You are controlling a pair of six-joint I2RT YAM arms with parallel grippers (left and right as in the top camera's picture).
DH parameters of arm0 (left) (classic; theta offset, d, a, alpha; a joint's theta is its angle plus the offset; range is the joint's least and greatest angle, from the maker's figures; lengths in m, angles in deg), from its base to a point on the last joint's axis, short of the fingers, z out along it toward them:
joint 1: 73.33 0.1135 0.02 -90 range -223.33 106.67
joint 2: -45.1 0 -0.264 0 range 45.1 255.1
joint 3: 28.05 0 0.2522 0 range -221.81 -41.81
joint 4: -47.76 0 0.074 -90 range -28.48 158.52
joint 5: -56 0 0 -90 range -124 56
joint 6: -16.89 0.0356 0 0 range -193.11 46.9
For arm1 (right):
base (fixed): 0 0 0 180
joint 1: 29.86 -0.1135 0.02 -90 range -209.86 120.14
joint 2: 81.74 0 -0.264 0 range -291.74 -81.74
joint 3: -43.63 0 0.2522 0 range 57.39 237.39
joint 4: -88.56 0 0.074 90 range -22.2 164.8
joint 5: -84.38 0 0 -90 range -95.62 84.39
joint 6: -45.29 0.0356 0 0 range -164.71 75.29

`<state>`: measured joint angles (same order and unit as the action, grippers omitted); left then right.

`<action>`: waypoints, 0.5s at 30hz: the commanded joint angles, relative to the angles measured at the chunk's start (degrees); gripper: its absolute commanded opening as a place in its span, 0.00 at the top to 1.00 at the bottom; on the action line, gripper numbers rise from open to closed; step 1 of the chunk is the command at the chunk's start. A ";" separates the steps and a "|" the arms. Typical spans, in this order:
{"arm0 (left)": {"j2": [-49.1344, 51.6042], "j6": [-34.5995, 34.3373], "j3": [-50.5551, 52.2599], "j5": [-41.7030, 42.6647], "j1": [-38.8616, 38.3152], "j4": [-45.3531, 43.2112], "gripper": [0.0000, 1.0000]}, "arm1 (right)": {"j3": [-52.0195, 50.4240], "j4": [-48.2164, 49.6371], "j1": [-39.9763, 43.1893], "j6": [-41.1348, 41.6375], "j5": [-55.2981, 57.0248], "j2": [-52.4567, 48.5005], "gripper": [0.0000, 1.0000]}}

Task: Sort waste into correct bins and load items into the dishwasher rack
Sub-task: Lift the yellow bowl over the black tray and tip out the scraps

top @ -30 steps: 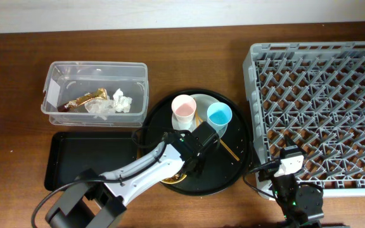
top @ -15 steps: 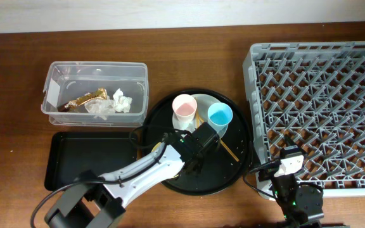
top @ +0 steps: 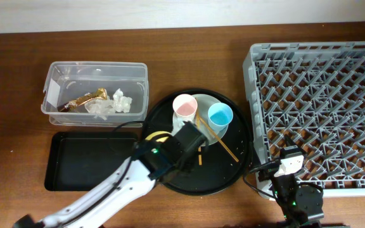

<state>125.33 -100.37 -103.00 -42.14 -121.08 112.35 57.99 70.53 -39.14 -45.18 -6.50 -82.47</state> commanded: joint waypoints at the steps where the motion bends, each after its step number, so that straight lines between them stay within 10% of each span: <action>1: -6.27 1.42 -0.26 0.31 6.21 3.54 1.00 | -0.28 -0.31 0.35 -0.13 0.50 0.42 0.02; 15: -12.11 26.64 1.53 35.43 41.27 7.08 1.00 | -0.28 -0.31 0.35 -0.13 0.50 0.42 0.02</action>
<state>114.14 -82.38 -102.89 -18.71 -86.11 119.46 57.99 70.53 -39.14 -45.16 -6.48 -82.47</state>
